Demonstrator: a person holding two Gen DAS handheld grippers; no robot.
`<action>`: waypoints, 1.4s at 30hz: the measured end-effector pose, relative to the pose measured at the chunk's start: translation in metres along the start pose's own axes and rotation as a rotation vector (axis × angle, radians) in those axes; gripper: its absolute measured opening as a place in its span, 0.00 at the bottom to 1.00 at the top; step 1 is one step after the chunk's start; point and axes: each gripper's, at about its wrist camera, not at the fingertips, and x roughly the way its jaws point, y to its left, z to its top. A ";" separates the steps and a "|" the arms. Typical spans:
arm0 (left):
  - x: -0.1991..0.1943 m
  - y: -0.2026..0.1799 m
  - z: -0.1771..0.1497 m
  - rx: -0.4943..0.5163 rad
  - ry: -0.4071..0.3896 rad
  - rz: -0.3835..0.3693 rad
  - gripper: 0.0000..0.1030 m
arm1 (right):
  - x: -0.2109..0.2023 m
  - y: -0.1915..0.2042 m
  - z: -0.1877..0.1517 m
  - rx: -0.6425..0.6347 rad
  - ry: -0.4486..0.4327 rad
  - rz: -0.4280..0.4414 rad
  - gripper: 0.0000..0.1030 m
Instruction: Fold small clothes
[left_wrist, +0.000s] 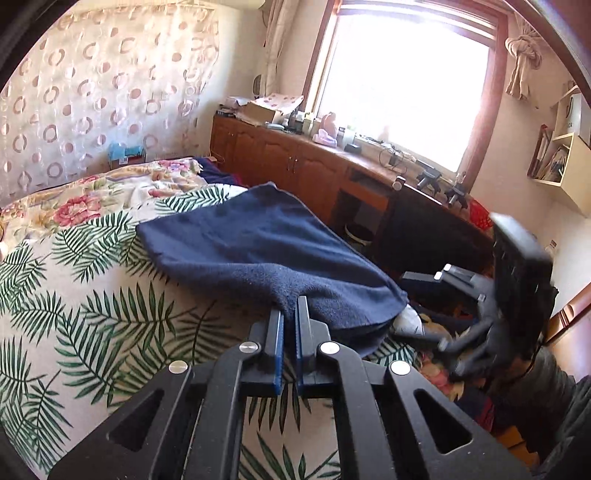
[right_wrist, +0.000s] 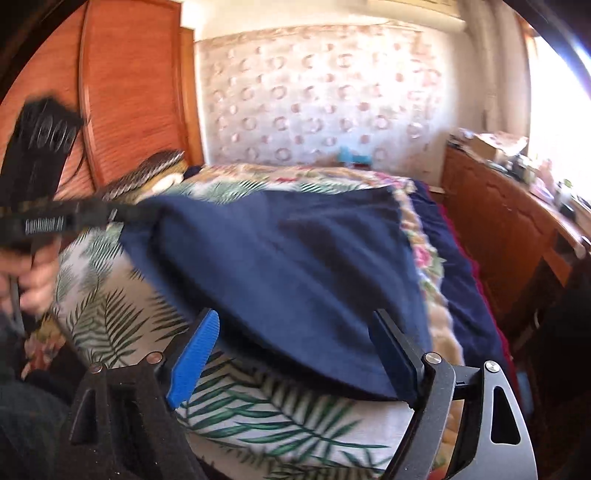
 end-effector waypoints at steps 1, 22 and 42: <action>0.000 0.000 0.002 -0.002 -0.003 -0.001 0.05 | 0.005 0.005 -0.002 -0.018 0.016 0.008 0.82; -0.004 0.015 0.011 -0.031 -0.041 0.033 0.05 | 0.049 -0.028 0.005 -0.117 0.171 -0.136 0.13; 0.074 0.129 0.087 -0.071 -0.005 0.152 0.16 | 0.178 -0.050 0.166 -0.157 0.071 -0.142 0.11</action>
